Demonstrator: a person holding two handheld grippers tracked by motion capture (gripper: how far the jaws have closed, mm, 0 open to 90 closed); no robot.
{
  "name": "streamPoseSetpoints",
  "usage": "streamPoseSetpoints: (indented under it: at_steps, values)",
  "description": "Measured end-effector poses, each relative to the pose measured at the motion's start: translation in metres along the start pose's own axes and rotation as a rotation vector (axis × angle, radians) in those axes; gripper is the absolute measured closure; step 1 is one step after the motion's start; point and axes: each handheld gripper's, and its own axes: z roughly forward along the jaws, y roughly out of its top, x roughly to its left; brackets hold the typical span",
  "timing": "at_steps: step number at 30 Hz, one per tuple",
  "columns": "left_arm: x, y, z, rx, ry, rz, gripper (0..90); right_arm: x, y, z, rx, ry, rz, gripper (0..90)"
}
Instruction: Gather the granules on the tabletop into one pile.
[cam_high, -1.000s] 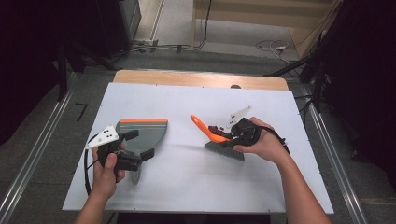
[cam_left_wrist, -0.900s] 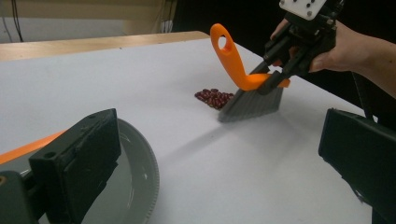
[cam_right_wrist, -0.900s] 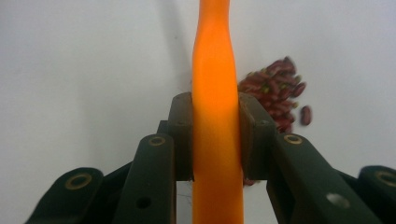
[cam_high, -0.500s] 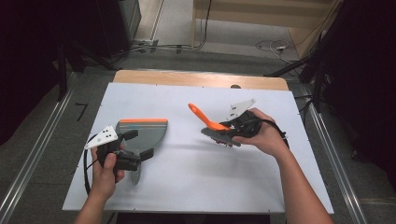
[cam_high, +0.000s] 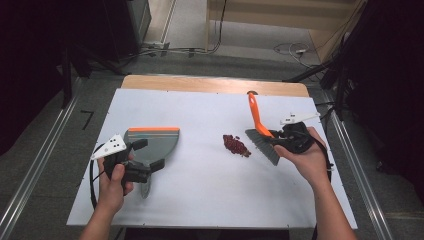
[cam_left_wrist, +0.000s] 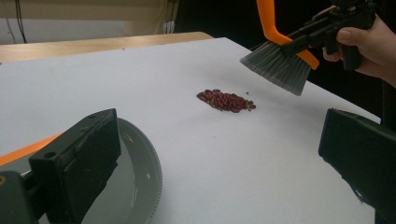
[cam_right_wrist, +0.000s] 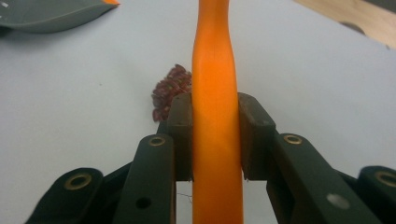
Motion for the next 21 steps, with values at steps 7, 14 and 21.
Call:
streamPoseSetpoints:
  at_steps: [7, 14, 21]
  values:
    - [0.000, -0.001, 0.000, 0.003, 0.006, 0.006, 0.0, -0.011, -0.029, -0.014, -0.012, -0.018, 0.146, 68.8]
    - [0.002, -0.003, -0.001, -0.002, 0.021, 0.004, 0.0, -0.020, -0.056, -0.023, -0.032, -0.026, 0.267, 68.8]
    - [0.004, -0.005, -0.007, -0.032, 0.056, 0.020, 0.0, -0.032, -0.076, -0.035, -0.052, -0.046, 0.358, 68.8]
